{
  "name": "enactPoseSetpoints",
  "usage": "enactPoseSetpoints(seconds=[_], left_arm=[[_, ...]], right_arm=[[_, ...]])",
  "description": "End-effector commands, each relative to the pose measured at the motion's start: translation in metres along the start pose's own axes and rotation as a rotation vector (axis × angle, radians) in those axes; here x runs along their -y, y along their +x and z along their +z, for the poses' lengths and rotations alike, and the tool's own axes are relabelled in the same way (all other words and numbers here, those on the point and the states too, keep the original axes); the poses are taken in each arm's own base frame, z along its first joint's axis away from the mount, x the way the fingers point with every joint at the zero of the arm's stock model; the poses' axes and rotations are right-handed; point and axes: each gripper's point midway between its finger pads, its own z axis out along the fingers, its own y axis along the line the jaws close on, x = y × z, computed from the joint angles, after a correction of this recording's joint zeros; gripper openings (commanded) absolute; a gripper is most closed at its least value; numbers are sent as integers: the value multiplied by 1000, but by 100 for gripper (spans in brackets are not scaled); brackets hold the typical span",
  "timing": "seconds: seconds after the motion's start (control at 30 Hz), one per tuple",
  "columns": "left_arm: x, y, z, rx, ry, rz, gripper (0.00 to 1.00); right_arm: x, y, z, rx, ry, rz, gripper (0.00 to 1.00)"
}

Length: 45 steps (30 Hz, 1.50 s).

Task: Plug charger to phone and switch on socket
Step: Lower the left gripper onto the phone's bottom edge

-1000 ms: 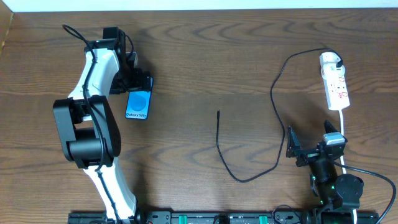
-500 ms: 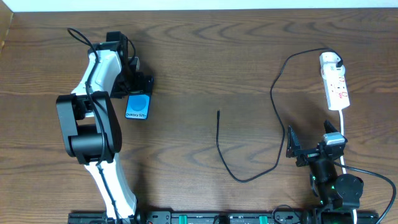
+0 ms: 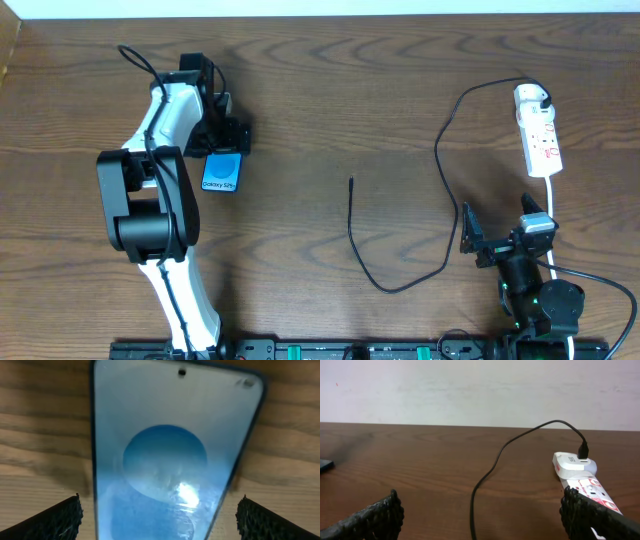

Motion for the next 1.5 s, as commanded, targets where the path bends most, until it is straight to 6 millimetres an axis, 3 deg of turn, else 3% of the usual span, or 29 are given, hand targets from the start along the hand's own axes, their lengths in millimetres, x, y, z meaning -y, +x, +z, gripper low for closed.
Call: enactPoseSetpoints(seconds=[0.0,0.77,1.47], left_arm=[[-1,10,13,-35,-2,10,98],[-2,1,16,9,-3,33,98],[-2,15,26,-31,-4,105,98]], right_arm=[[-3,0,0,0,-10,2,99],[-3,0,0,0,-10,2,99],[-3,0,0,0,-9,2,99]])
